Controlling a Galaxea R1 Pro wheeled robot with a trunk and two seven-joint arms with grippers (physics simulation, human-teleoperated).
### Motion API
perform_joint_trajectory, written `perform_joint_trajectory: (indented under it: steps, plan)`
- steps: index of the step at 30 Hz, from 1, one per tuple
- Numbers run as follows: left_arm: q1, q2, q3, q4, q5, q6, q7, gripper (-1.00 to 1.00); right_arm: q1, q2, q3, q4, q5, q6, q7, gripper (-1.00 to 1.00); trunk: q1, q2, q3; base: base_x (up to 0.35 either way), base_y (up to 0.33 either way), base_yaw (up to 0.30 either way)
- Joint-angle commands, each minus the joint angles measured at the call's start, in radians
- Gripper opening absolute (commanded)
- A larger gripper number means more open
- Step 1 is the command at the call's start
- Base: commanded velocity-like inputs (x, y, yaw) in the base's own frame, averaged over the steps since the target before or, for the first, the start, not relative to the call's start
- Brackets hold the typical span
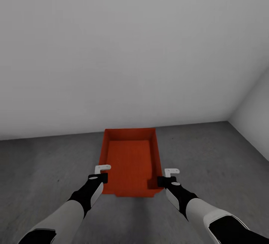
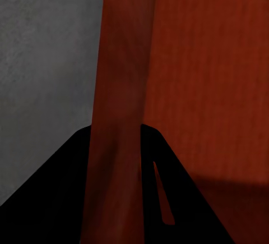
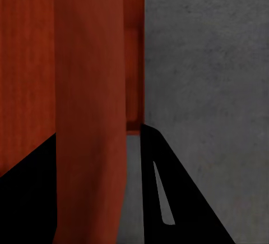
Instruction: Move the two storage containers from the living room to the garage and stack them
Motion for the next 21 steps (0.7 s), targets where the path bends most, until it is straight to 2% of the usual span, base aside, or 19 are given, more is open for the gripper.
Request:
perform_joint_trajectory:
  steps: [1,21]
  plan:
    - [-0.001,0.001,0.021,-0.006,-0.025,0.008,0.039,-1.00,0.000,-0.020,-0.034,0.002,-0.009,-0.003,-0.033,-1.00,0.000,-0.001,-0.003,0.000,0.000,0.000]
    - [-0.001,0.001,0.021,-0.005,-0.025,0.008,0.039,-1.00,0.000,-0.022,-0.034,0.002,-0.009,-0.008,-0.031,-1.00,0.000,-0.001,-0.034,0.000,0.000,0.000]
